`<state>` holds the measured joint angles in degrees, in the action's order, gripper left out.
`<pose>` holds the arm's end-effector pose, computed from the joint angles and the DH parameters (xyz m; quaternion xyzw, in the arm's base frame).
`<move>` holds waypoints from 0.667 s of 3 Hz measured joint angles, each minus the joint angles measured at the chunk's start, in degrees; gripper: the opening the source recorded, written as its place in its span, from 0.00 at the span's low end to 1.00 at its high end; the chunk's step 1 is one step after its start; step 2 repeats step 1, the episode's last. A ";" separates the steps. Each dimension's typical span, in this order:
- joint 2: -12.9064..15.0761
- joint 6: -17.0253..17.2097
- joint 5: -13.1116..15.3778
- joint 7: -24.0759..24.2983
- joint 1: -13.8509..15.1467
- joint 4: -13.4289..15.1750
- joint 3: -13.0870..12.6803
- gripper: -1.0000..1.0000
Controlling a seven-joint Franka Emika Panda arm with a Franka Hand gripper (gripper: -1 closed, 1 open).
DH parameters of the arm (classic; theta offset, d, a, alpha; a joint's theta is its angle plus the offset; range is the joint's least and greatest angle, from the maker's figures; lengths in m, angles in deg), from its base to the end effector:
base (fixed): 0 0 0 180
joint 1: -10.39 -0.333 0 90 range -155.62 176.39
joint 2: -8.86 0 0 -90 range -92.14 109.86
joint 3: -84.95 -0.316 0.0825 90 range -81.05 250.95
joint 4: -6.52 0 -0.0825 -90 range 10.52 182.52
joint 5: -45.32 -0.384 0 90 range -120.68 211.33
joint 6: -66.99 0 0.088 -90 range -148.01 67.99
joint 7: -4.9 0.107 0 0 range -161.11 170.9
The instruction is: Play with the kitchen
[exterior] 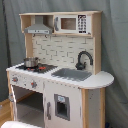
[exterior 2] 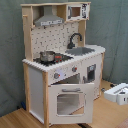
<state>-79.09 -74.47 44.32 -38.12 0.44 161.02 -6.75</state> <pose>0.0506 0.3984 0.3174 0.2975 0.6565 0.2514 0.6460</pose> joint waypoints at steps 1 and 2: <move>-2.44 -2.52 -2.73 -3.47 0.24 1.05 -0.48 1.00; -2.44 -2.52 -2.73 -3.47 0.24 1.05 -0.48 1.00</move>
